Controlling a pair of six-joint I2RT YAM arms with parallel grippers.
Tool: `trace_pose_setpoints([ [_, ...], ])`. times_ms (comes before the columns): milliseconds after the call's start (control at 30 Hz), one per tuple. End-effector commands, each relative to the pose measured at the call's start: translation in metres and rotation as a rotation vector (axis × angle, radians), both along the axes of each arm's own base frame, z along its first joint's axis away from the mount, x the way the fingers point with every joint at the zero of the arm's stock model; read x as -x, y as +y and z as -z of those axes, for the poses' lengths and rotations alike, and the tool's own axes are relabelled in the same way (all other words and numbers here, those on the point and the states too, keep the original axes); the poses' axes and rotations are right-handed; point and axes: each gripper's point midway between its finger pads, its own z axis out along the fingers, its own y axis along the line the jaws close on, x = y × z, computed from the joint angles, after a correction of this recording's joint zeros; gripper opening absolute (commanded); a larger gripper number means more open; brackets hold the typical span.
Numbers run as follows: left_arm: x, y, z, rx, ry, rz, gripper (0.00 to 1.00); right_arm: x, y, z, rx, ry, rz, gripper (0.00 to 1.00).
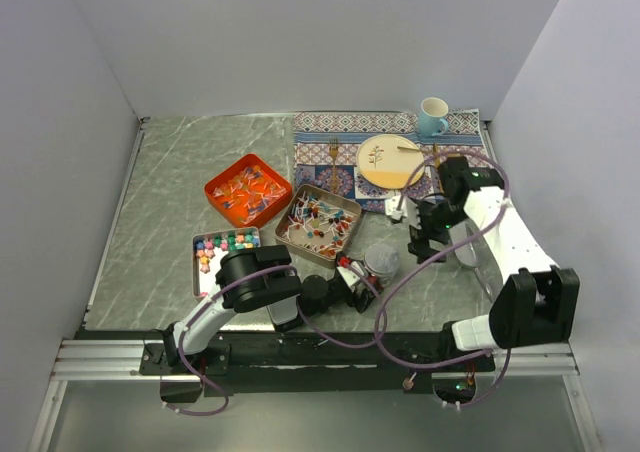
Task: Pack the candies
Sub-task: Close the bottle lid on the packing bottle, then screw the bottle lid onto the packing bottle.
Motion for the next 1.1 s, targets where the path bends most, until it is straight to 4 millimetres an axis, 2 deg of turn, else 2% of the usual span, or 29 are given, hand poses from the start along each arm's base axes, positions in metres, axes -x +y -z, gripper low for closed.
trace_pose_setpoints([
  [0,0.032,0.019,0.046,-0.050,0.127,0.082,0.01,0.006,0.034,-0.010,-0.063,0.032,-0.157,1.00],
  [133,0.030,0.021,0.048,-0.062,0.120,0.074,0.01,0.017,0.048,0.000,-0.045,0.024,-0.311,1.00],
  [267,0.032,0.019,0.048,-0.059,0.119,0.079,0.01,0.028,0.057,0.007,-0.044,0.085,-0.394,1.00],
  [367,0.032,0.019,0.049,-0.059,0.120,0.080,0.01,0.026,0.064,0.009,-0.051,0.114,-0.411,1.00],
  [533,0.033,0.019,0.048,-0.057,0.117,0.082,0.01,0.011,0.070,0.016,-0.041,0.113,-0.391,1.00],
  [800,0.034,0.018,0.048,-0.053,0.126,0.092,0.01,0.001,0.084,0.014,-0.069,0.102,-0.374,1.00],
  [933,0.033,0.018,0.048,-0.054,0.124,0.089,0.01,0.007,0.092,0.017,-0.068,0.112,-0.414,1.00],
  [1067,0.033,0.018,0.047,-0.052,0.123,0.086,0.01,0.019,0.091,0.023,-0.063,0.142,-0.441,1.00],
])
